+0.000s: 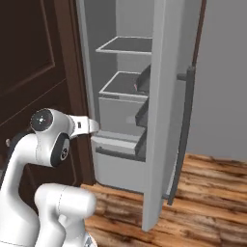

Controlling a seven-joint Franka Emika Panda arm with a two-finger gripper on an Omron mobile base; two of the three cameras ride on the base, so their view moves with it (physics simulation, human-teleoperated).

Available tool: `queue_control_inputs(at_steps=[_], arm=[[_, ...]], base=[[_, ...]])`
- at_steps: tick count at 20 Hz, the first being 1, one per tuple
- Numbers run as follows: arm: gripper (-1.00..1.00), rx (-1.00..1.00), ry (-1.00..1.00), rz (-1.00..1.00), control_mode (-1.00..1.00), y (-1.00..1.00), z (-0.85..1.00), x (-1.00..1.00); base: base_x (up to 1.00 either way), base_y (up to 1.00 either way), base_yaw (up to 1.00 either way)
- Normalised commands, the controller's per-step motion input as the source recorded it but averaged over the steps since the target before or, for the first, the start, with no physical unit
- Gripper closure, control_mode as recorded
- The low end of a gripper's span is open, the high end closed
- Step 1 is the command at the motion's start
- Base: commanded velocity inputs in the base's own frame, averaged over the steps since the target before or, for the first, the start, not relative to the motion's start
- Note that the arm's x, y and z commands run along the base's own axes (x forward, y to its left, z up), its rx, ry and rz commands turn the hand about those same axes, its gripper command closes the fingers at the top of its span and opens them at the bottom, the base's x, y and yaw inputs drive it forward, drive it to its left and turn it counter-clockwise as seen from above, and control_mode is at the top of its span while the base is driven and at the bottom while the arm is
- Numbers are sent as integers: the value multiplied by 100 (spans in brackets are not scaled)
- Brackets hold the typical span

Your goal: Place one onion and one steak in each tupperware on the nearby counter, to pack two identical lunches.

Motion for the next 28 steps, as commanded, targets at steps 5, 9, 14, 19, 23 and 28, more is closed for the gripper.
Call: queue_control_inputs(at_steps=[5,9,14,19,23,28], arm=[[-100,0,0,0,100,0,0,0],[-100,0,0,0,100,0,0,0],[-100,0,0,0,100,0,0,0],[-100,0,0,0,100,0,0,0],[-100,0,0,0,100,0,0,0],[-100,0,0,0,100,0,0,0]], base=[[38,32,-34],[51,38,-27],[86,19,-20],[86,34,-12],[76,34,-9],[43,31,-7]])
